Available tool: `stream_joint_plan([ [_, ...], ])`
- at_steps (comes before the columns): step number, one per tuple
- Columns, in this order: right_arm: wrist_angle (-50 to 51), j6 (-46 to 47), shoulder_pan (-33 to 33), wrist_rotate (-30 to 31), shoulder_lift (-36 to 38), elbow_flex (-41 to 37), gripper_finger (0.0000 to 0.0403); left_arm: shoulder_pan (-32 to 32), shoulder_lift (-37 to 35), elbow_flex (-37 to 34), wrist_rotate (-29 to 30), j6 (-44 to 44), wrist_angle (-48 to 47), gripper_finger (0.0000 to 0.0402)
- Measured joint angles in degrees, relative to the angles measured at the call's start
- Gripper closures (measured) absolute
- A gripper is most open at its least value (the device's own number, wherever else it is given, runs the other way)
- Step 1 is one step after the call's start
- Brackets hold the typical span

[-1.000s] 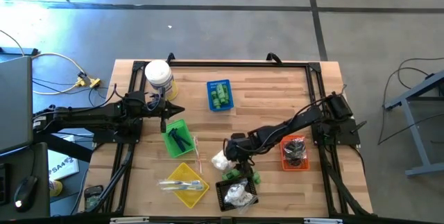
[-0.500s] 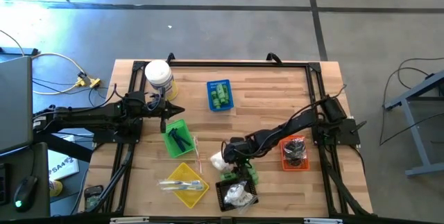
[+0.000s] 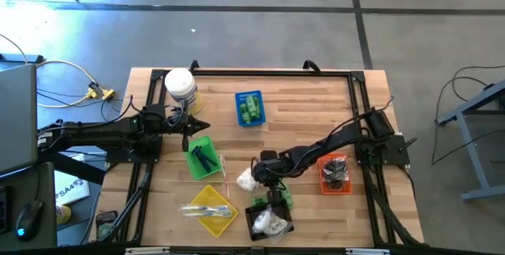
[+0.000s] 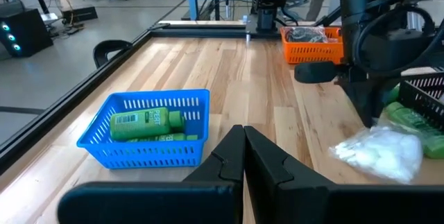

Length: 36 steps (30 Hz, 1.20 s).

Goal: Pick & Place Travel size toiletries
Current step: Put the cotton pack into the black bin

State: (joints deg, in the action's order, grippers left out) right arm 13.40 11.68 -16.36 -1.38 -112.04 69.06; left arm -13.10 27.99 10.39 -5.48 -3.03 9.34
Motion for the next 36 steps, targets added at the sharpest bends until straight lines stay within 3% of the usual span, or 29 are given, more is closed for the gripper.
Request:
stream_joint_plan([
  [5, 0.51, -1.21, 0.33, 0.40, 3.10, -0.12, 0.0399, 0.00, 0.00, 0.00, -0.02, -0.15, -0.07, 0.0402],
  [12, 0.72, -3.70, -0.48, -2.75, 14.62, 0.02, 0.0399, 0.00, 0.00, 0.00, -0.02, -0.15, -0.34, 0.0402],
  [18, 10.11, -4.10, -3.91, -4.79, 25.03, 0.02, 0.0399, 0.00, 0.00, 0.00, -0.04, -0.14, -0.55, 0.0402],
  [23, 18.29, 1.04, -8.05, -3.64, 31.21, 0.02, 0.0399, 0.00, 0.00, 0.00, -0.09, -0.13, -0.52, 0.0402],
  [28, 22.65, 4.42, -10.90, -6.24, 31.88, 0.00, 0.0399, 0.00, 0.00, 0.00, -0.09, -0.13, -0.37, 0.0402],
  [36, 20.74, 6.52, -13.11, -8.51, 26.07, 0.00, 0.0399, -0.02, -0.02, 0.00, -0.07, -0.13, -0.31, 0.0402],
])
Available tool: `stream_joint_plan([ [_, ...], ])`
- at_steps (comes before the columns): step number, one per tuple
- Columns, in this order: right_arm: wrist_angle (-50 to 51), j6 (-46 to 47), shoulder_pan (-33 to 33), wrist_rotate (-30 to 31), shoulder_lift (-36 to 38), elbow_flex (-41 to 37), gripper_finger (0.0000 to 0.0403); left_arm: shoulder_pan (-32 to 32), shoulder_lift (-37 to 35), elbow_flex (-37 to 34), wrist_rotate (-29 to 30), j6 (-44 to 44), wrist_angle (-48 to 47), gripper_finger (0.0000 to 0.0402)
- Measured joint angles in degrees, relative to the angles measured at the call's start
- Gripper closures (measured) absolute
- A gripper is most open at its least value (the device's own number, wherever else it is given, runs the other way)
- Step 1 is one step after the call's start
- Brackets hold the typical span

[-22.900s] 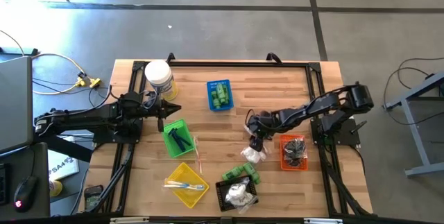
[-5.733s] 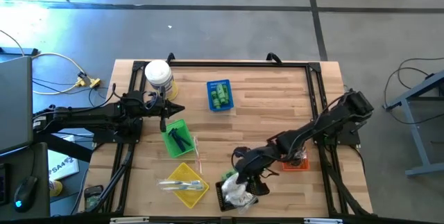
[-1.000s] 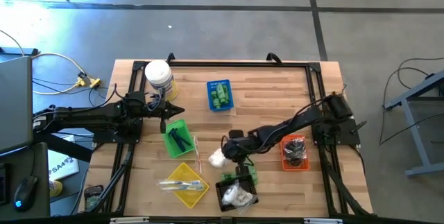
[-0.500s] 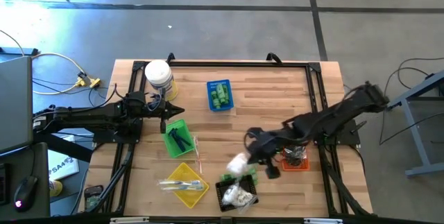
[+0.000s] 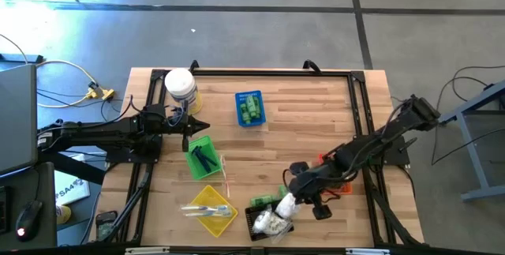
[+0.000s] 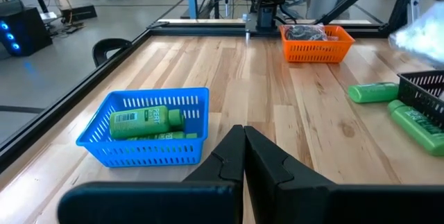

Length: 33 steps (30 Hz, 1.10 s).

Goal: Pick & Place Travel size toiletries
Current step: Put the cotton pack into the black bin

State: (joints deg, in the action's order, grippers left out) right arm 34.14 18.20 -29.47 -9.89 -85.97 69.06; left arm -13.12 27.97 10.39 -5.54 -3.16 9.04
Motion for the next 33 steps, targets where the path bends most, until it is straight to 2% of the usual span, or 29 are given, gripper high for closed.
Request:
stream_joint_plan([
  [10, -5.16, 0.20, 0.11, -4.01, -9.52, 0.00, 0.0400, 0.02, 0.00, 0.00, 0.00, 0.44, -0.02, 0.0402],
  [18, -8.08, -0.05, 0.39, -3.82, -10.19, 0.00, 0.0397, 0.02, 0.00, 0.00, 0.00, 0.44, -0.07, 0.0402],
  [22, -9.37, -1.45, 0.33, -6.82, -10.19, 0.00, 0.0389, 0.01, 0.00, 0.00, 0.00, 0.46, -0.13, 0.0402],
  [27, -12.03, -0.58, 0.09, -8.00, -10.19, 0.00, 0.0355, 0.02, 0.00, 0.00, 0.00, 0.46, -0.17, 0.0402],
  [33, -11.51, 1.26, 0.13, -6.48, -10.19, 0.00, 0.0276, 0.02, 0.00, 0.00, 0.00, 0.46, -0.17, 0.0402],
])
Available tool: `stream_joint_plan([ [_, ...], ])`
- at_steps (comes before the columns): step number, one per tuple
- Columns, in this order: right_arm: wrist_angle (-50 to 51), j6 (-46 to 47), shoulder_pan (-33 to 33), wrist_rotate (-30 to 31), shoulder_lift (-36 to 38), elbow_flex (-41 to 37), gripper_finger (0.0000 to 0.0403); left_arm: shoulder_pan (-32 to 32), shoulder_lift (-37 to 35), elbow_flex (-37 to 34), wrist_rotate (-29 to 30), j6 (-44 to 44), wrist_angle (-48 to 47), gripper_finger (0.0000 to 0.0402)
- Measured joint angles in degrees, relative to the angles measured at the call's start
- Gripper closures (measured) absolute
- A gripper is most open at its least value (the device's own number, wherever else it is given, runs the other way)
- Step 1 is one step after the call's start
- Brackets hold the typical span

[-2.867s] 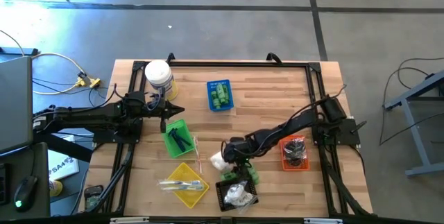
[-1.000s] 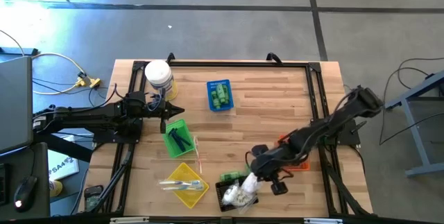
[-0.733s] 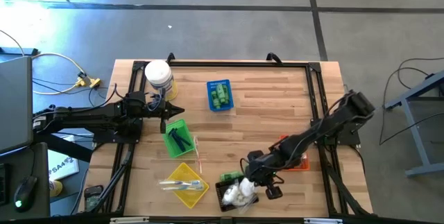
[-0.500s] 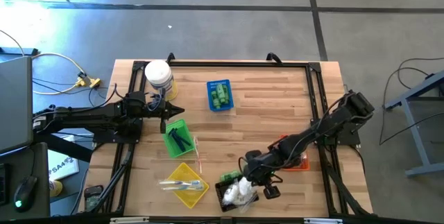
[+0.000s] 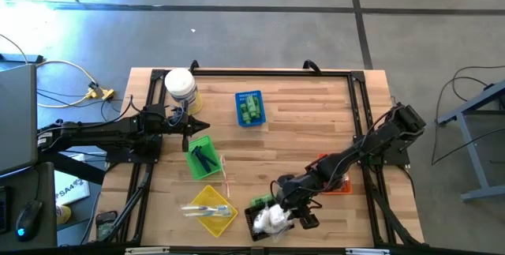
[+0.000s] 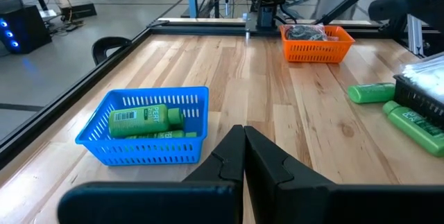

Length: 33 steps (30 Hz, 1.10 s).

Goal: Pick & Place Travel size toiletries
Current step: Put the cotton pack into the black bin, then put the shampoo bottle into the blue bin

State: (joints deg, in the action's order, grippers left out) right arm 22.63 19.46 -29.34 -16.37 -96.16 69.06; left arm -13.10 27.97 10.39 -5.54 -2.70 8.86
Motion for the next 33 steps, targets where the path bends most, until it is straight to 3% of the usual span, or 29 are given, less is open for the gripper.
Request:
stream_joint_plan([
  [7, 0.78, 0.02, 0.39, 0.30, 0.71, 0.00, 0.0212, -0.01, 0.02, 0.02, 0.00, 0.01, -0.02, 0.0402],
  [14, 8.26, -2.01, 1.28, -0.89, 6.41, 0.00, 0.0206, -0.02, 0.01, 0.02, 0.02, -0.15, 0.00, 0.0402],
  [16, 10.29, -4.91, 1.96, 4.02, 9.48, 0.00, 0.0216, -0.01, 0.01, 0.02, 0.02, -1.10, 0.09, 0.0402],
  [19, 8.59, -10.82, 3.11, 16.14, 14.67, -0.95, 0.0238, -0.01, 0.01, 0.02, 0.02, -1.53, 0.37, 0.0402],
  [21, 6.51, -13.87, 4.53, 20.24, 18.21, -2.80, 0.0256, -0.02, 0.02, 0.02, 0.02, -1.53, 0.77, 0.0402],
  [29, -13.34, -17.76, 17.21, 12.62, 33.89, -21.32, 0.0357, 0.00, 0.00, 0.02, 0.04, -1.53, 1.25, 0.0402],
  [33, -24.37, -18.43, 24.93, 7.34, 35.96, -30.84, 0.0393, 0.00, 0.02, 0.03, 1.13, -3.53, 1.27, 0.0402],
])
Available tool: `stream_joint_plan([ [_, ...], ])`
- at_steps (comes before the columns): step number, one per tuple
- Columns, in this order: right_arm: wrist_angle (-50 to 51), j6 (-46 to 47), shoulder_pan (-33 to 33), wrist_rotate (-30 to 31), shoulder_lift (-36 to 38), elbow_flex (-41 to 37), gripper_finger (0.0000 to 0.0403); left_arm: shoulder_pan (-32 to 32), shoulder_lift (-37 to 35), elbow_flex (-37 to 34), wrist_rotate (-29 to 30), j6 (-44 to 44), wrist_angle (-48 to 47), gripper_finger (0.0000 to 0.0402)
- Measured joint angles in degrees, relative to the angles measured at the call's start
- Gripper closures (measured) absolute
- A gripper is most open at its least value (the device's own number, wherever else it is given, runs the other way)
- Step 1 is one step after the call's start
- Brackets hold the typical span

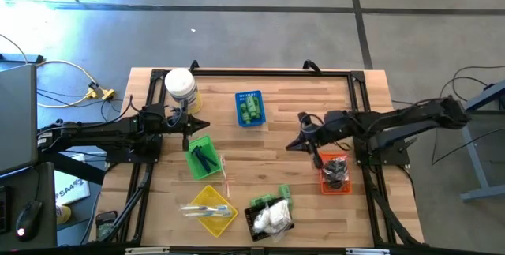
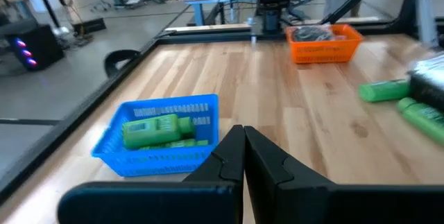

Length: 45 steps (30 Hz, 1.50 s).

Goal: Pick & Place Travel size toiletries
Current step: Put the shampoo bottle into the blue bin

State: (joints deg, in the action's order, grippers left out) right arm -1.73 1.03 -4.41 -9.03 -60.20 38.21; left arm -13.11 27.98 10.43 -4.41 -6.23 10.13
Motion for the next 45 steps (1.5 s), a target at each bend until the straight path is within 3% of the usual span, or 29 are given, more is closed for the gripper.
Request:
stream_joint_plan([
  [11, -28.01, -3.20, 19.06, -15.97, -7.90, -14.75, 0.0399, -0.01, 0.01, -0.01, 1.12, -1.06, 1.17, 0.0402],
  [15, -37.38, -2.99, 21.05, -19.82, -12.69, -17.12, 0.0400, 0.00, 0.01, -0.01, 1.10, -0.86, 1.29, 0.0402],
  [21, -46.39, -7.09, 21.08, -20.05, -19.70, -17.85, 0.0399, -0.01, 0.01, -0.01, 1.07, 1.60, 1.28, 0.0402],
  [34, -44.87, -7.88, 22.20, -21.58, -21.89, -17.83, 0.0399, 0.01, 0.01, -0.01, 1.05, 2.37, 0.13, 0.0402],
  [40, -41.63, -9.10, 19.49, -23.72, -21.89, -17.83, 0.0398, -0.01, -0.02, -0.01, 1.05, 4.62, 0.40, 0.0402],
  [45, -40.14, -6.10, 14.12, -13.68, -21.89, -16.95, 0.0399, 0.01, -0.02, 0.01, 1.05, 7.66, 0.39, 0.0402],
])
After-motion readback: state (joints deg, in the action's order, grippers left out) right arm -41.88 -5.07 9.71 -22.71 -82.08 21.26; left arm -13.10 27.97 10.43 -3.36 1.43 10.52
